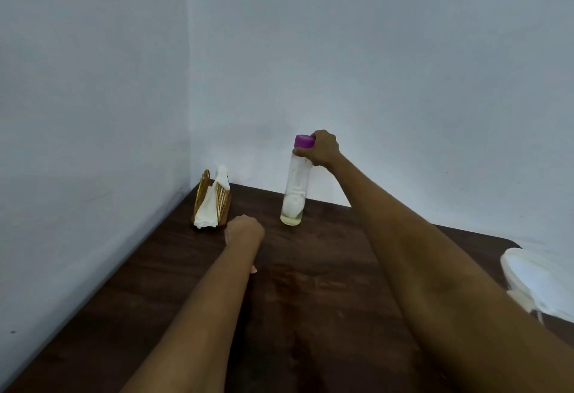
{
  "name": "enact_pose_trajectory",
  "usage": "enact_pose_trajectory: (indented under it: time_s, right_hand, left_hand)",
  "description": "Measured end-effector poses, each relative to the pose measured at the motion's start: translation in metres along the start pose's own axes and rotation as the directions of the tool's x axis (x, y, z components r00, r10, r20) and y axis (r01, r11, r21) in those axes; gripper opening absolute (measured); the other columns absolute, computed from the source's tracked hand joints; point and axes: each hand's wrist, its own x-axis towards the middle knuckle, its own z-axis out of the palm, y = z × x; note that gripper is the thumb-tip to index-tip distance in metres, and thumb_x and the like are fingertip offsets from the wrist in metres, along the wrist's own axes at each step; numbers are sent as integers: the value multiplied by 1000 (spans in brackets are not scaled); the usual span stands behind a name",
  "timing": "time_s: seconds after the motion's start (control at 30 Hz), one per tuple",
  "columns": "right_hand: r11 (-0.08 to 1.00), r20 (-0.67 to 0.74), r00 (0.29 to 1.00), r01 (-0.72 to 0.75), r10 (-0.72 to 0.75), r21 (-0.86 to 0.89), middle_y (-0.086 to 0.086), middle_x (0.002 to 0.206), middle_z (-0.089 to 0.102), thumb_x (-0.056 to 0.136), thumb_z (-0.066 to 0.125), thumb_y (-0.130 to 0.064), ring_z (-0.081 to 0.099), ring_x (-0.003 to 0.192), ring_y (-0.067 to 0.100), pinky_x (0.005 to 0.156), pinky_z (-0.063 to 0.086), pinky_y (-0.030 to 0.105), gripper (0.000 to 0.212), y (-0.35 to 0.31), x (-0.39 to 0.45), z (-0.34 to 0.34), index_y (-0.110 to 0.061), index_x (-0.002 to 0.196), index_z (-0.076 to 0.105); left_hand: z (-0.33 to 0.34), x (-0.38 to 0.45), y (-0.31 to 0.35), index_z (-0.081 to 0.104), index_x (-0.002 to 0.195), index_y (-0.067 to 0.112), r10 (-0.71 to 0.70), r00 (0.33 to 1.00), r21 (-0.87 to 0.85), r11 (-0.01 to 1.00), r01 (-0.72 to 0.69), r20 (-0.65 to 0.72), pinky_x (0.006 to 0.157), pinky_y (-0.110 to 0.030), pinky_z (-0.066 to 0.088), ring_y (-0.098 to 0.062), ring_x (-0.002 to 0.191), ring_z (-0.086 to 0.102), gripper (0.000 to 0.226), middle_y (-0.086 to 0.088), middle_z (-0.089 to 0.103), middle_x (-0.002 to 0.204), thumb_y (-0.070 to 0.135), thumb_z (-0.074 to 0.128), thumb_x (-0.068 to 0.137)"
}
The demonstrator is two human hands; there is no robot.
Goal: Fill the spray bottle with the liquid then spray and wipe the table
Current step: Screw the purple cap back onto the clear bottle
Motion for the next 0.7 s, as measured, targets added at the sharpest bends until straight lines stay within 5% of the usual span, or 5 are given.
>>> enact_pose_trajectory:
  time_s: [0.23,0.5,0.7]
  right_hand:
    - [1000,-38,999,21,-22,-18,19,122,55,84,66,-35,56,110,33,82,41,31,54,4,-18,6,-1,122,48]
    - [995,-20,999,28,-30,-99,21,144,34,86,58,-50,37,132,37,103,38,46,91,-8,-47,-3,-6,149,9]
    - [986,61,992,118,-112,-114,19,139,41,87,58,-48,42,128,35,101,39,43,74,-25,-100,-29,-10,144,28]
  left_hand:
    - [4,-5,-1,45,135,6,-14,1000,-9,1000,14,-27,94,-25,47,-21,123,54,54,-10,51,135,23,64,88]
    - [12,-19,-9,47,132,6,-13,996,-43,999,9,-87,95,-28,48,-22,123,54,63,-11,52,134,25,75,79]
    - [10,-58,-13,37,141,6,64,997,-24,998,-65,-52,105,-45,43,-31,134,42,78,-14,37,146,29,77,78]
